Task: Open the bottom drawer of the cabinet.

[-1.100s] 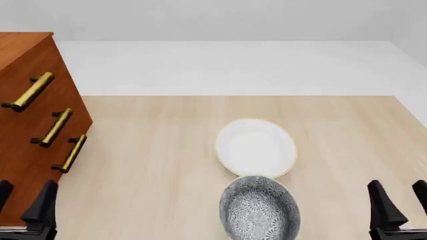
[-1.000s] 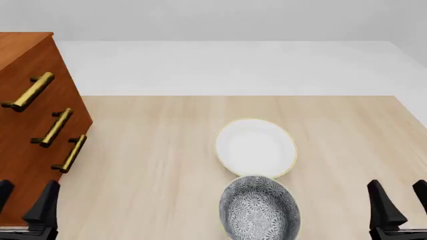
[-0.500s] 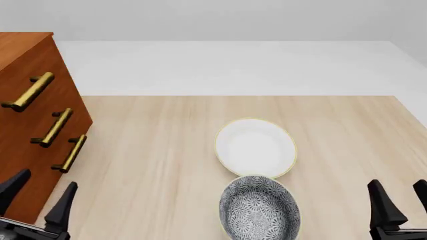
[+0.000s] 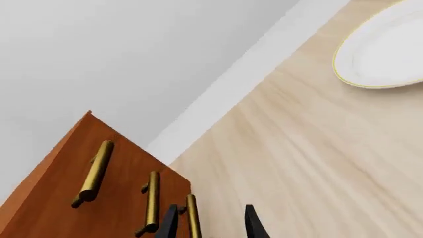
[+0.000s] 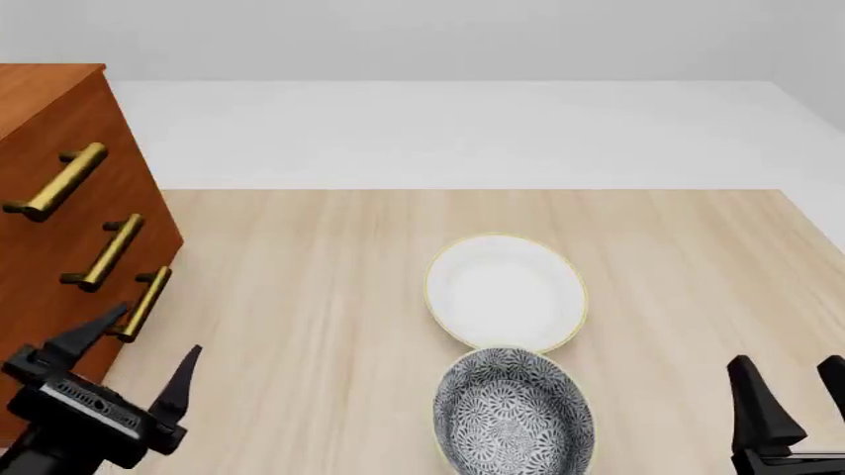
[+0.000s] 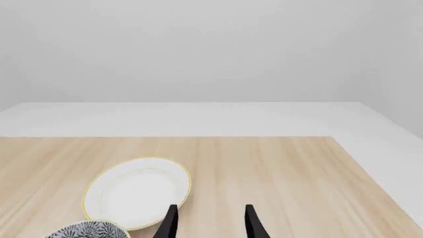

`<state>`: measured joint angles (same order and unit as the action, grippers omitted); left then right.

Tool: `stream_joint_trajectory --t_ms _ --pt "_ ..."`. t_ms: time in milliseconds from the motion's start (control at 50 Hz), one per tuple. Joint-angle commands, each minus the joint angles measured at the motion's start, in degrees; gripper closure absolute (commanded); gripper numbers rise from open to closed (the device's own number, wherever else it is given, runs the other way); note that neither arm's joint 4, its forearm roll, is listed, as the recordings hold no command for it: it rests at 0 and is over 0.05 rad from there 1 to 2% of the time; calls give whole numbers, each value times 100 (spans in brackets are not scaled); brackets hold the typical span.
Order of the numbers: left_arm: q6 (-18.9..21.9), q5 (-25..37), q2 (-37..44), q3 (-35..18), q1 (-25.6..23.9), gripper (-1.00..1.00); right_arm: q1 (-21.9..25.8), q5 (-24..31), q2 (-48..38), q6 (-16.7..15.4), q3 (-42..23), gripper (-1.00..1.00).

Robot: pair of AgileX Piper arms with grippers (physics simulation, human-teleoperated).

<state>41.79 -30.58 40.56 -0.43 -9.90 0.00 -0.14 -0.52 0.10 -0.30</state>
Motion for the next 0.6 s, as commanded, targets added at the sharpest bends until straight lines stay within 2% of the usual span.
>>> stream_joint_trajectory --t_ms 20,180,280,380,600 --pt "644 -1528 1972 42 119 -100 0 2 0 1 -2 -100" --pt "785 -2375 3061 38 136 -100 0 -20 -20 0 -1 -100" --pt "1065 -3015 3855 37 259 -100 1 -29 -19 -5 8 -100" --pt "1085 -2985 3924 18 368 -100 0 -40 -32 4 10 -100" --pt "1333 -3462 4594 11 603 -100 1 -28 -23 -4 4 -100"
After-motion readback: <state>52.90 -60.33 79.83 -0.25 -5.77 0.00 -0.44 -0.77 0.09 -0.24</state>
